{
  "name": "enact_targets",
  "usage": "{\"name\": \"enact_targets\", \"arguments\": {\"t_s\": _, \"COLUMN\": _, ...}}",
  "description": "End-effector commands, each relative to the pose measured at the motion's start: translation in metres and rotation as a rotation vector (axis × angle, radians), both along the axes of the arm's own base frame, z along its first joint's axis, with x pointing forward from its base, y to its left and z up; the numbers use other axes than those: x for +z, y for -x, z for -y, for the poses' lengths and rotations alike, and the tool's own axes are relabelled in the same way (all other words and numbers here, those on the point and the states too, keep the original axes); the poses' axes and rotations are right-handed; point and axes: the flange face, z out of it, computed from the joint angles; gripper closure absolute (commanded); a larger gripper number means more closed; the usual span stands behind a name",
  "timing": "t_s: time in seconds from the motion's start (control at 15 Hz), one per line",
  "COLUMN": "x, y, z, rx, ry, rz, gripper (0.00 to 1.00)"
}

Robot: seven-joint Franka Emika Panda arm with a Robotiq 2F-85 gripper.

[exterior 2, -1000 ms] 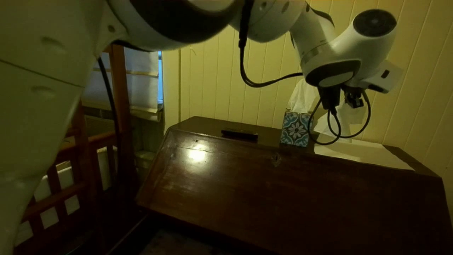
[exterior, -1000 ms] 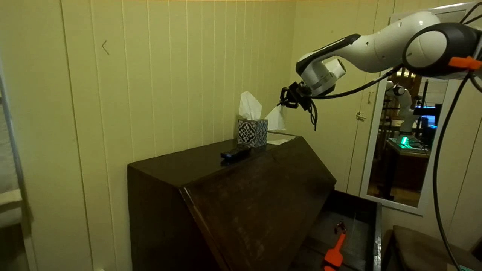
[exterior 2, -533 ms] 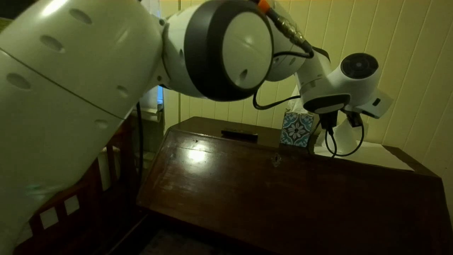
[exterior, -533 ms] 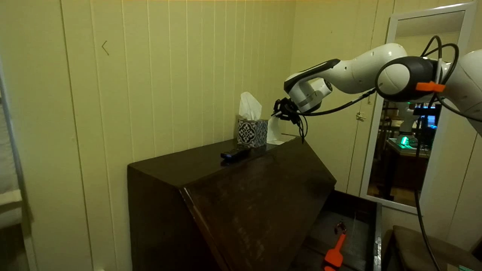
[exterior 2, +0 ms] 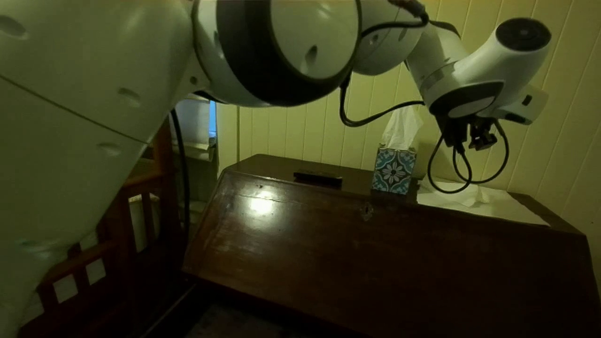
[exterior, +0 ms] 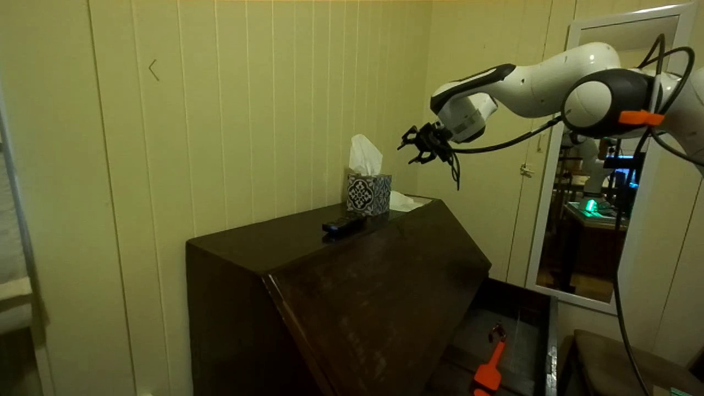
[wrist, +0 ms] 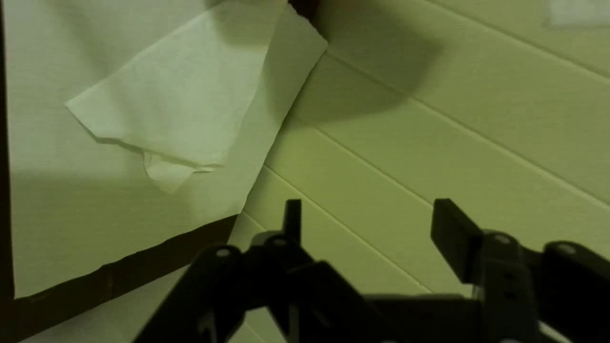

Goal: Remove one tissue square from the box and use it to wipe the cabinet.

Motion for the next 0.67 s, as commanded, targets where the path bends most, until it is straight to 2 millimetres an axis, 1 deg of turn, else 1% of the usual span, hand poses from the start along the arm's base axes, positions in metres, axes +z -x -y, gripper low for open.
{"name": "enact_targets", "arguments": {"t_s": 0.0, "x": 0.044, "y": 0.045, "z": -0.003, "rx": 0.151, "ry": 0.049, "rz": -0.12, "gripper": 0.01}}
{"name": "enact_targets", "arguments": {"t_s": 0.13, "x": 0.069, "y": 0.068, "z": -0.002, "rx": 0.237, "ry": 0.097, "rz": -0.168, "gripper": 0.0}}
{"name": "enact_targets", "arguments": {"t_s": 0.27, "x": 0.104, "y": 0.09, "z": -0.009, "rx": 0.346, "ry": 0.115, "rz": -0.2, "gripper": 0.0}}
{"name": "enact_targets", "arguments": {"t_s": 0.33, "x": 0.125, "y": 0.105, "z": -0.015, "rx": 0.39, "ry": 0.135, "rz": -0.227, "gripper": 0.0}}
{"name": "enact_targets", "arguments": {"t_s": 0.47, "x": 0.16, "y": 0.127, "z": -0.028, "rx": 0.494, "ry": 0.145, "rz": -0.275, "gripper": 0.0}}
{"name": "enact_targets", "arguments": {"t_s": 0.6, "x": 0.189, "y": 0.147, "z": -0.051, "rx": 0.621, "ry": 0.108, "rz": -0.275, "gripper": 0.0}}
